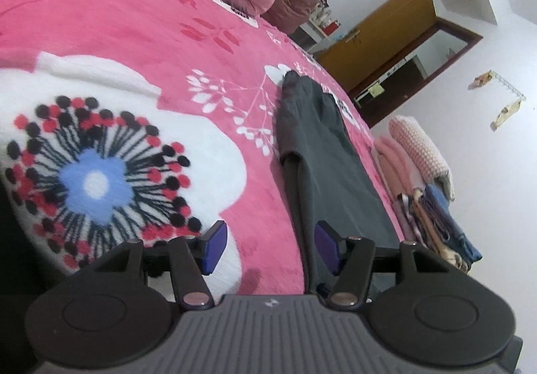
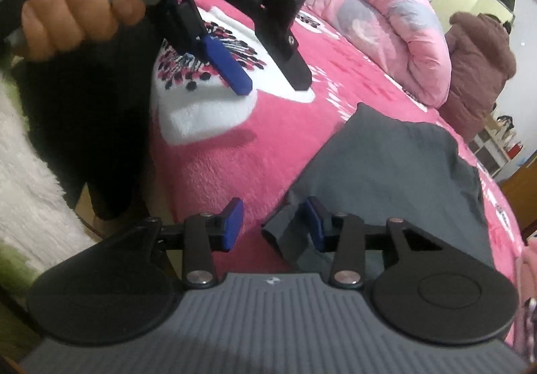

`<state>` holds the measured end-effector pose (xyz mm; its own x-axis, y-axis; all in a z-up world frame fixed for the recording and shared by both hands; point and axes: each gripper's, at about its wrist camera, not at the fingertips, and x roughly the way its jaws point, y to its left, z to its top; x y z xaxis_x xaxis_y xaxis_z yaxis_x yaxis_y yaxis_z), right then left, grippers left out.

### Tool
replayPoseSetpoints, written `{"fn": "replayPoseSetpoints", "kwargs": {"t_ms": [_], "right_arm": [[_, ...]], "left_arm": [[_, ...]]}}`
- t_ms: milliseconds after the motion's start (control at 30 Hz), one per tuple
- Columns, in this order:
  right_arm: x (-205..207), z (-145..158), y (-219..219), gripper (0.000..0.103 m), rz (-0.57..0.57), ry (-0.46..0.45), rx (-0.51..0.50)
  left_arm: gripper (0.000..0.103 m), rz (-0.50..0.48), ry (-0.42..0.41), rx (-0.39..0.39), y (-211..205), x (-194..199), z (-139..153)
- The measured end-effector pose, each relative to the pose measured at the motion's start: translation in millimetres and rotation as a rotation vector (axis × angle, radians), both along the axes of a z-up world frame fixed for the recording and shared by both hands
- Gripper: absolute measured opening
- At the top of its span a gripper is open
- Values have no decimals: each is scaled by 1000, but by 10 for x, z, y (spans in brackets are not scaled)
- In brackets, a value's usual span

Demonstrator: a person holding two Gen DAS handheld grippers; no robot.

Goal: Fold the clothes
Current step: 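Close the right tool on the end of the dark grey trousers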

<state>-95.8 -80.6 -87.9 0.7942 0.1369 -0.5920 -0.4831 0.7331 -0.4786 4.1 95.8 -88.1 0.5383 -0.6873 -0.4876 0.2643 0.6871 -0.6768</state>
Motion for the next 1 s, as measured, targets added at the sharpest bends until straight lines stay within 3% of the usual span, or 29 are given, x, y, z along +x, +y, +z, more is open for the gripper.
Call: {"fn": "replayPoseSetpoints", "kwargs": {"t_ms": [100,267,500,733,833,1000], "right_arm": [[46,-2,1,25,-31,-14,-16],[93,67,-174,4,-82,17,79],[65,328,-594,3,-190,48,421],[-3,483,-955,3,-244,40,707],[-53,503,-1080,3,-266,18,767],[-93,471,-1204,3,-287,-11,782]], "left_arm": [[59,4,-13,-14,44,-4,6],[59,-4,-26,-34,57,6,30],[59,-99,11,-130,-99,136,26],[59,-182,52,-114,-542,448,42],[59,-181,86,-116,-651,616,1],[60,-207,93,-59,-859,794,-27]]}}
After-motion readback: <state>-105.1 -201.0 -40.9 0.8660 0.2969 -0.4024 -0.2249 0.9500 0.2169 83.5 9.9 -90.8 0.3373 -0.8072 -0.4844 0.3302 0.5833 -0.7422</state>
